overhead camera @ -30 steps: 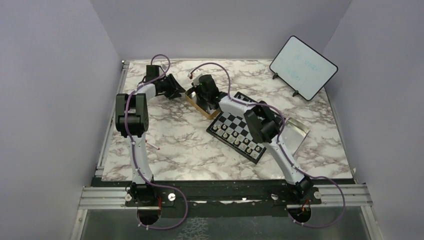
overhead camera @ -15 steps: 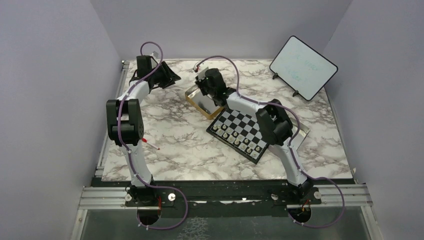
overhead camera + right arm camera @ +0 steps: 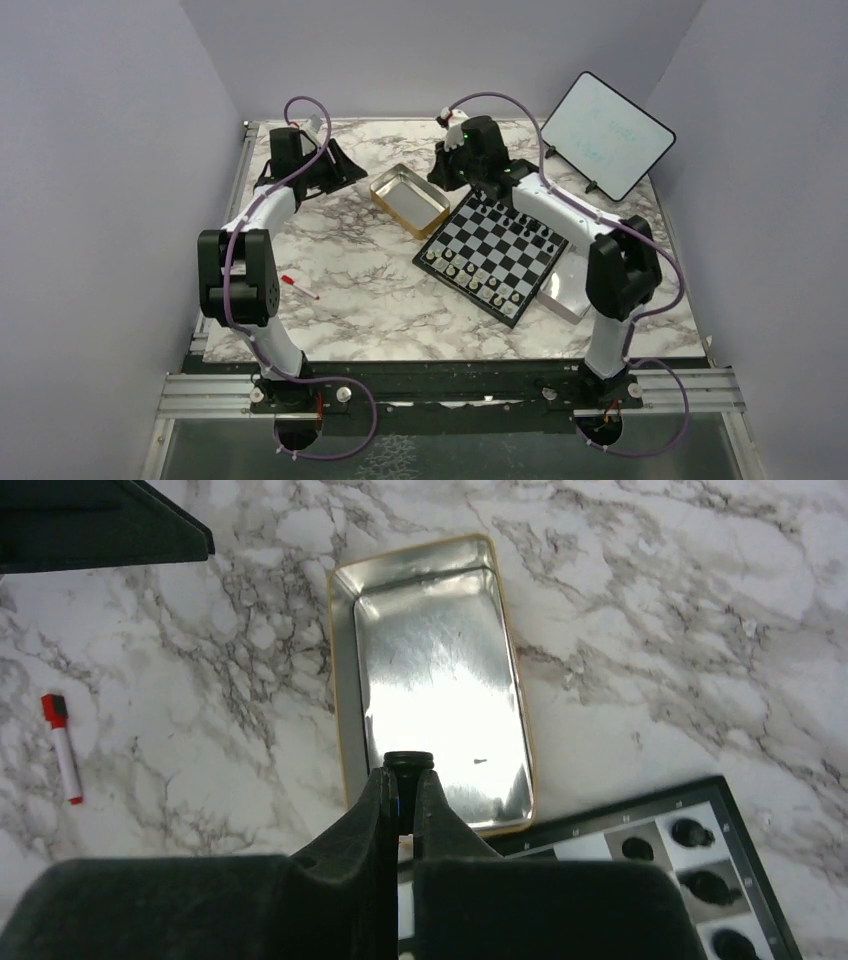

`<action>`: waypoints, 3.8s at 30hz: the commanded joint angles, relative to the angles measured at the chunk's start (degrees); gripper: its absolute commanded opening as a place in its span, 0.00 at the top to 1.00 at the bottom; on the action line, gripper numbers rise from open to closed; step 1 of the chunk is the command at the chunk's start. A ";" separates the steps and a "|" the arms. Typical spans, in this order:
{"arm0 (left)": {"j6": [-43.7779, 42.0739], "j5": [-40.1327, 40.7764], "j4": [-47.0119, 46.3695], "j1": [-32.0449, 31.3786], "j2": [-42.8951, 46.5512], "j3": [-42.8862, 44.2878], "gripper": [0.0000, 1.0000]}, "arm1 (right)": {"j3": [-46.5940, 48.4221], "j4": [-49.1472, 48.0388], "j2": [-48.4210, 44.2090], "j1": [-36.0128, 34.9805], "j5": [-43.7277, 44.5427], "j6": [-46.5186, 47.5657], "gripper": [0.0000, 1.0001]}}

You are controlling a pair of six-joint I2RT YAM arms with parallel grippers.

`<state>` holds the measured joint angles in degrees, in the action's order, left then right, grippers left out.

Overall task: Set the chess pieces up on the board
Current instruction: Pick up the chess piece from the storage box, then place the chess piece on the chessboard.

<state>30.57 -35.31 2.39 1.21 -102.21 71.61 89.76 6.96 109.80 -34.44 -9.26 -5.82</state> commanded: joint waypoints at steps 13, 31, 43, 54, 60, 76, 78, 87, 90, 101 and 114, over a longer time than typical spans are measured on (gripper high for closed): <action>-16.07 9.52 6.48 -11.40 29.38 -17.70 0.45 | -1.97 49.35 -13.64 4.31 -2.16 -1.38 0.97; -17.94 20.47 10.66 -12.77 42.06 -23.13 0.13 | -4.02 56.65 -4.71 8.48 0.84 3.97 0.91; -18.61 21.18 11.41 -13.65 42.49 -23.01 0.11 | -1.44 55.61 3.00 9.95 -0.09 4.57 0.87; -18.85 21.65 11.84 -13.69 42.57 -22.83 0.10 | -0.44 54.88 5.57 10.44 1.56 4.43 0.72; -18.86 21.53 11.84 -13.70 42.41 -22.81 0.10 | -2.11 52.04 3.35 10.44 2.34 3.50 0.63; -18.69 21.51 11.84 -13.71 42.14 -22.90 0.10 | -11.44 43.68 -6.08 10.44 3.30 0.13 0.65; -18.69 21.50 11.82 -13.72 42.22 -22.92 0.10 | -13.11 41.95 -7.31 10.44 3.68 -0.18 0.64; -18.61 21.25 11.76 -13.76 42.34 -23.02 0.09 | -19.54 34.29 -12.17 10.44 4.11 -1.46 0.64; -18.55 21.25 11.76 -13.78 42.42 -23.10 0.09 | -20.59 32.96 -13.04 10.44 4.72 -1.63 0.65; -18.49 21.16 11.73 -13.78 42.56 -23.19 0.09 | -21.02 32.15 -12.70 10.34 5.26 -2.25 0.67; -18.55 21.16 11.58 -13.78 42.38 -23.19 0.09 | -21.11 33.14 -11.55 10.01 5.56 -2.52 0.69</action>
<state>12.51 -14.72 13.56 -12.14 -61.01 48.84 69.21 40.34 98.24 -24.27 -5.17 -7.68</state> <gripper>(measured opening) 0.908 0.315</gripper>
